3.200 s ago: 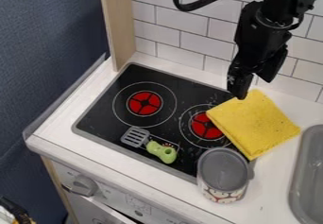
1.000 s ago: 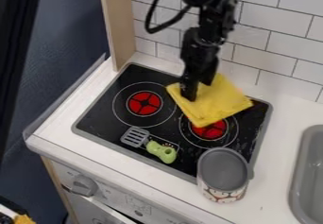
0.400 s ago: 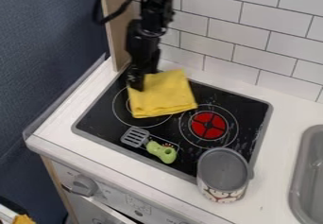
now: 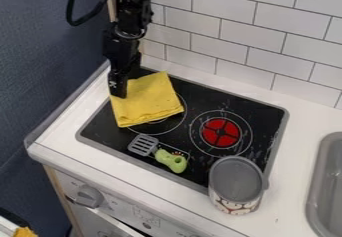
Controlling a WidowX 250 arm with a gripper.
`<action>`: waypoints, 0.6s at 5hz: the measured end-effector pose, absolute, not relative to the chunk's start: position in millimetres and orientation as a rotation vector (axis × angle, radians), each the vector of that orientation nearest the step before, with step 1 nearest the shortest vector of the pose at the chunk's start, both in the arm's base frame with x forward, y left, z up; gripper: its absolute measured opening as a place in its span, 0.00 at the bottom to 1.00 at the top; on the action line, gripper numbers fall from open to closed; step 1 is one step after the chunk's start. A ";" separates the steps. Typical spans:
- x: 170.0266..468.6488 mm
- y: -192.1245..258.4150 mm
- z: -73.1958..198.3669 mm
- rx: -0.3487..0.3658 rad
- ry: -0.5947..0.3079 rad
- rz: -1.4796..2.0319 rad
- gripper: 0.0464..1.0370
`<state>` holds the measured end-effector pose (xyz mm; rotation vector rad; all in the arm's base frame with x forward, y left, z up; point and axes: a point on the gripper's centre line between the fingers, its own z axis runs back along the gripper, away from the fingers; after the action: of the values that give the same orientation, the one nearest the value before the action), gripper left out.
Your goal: Move the yellow cloth to the left corner of the stove
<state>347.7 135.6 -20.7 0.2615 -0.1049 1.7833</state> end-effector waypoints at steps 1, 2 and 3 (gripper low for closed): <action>335.7 139.9 -21.5 0.251 -0.099 1.795 0.96; 315.8 141.0 -22.0 0.219 -0.089 1.809 0.96; 302.3 139.2 -22.0 0.221 -0.078 1.801 0.96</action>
<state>302.3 139.2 -22.0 0.2213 -0.0776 1.8014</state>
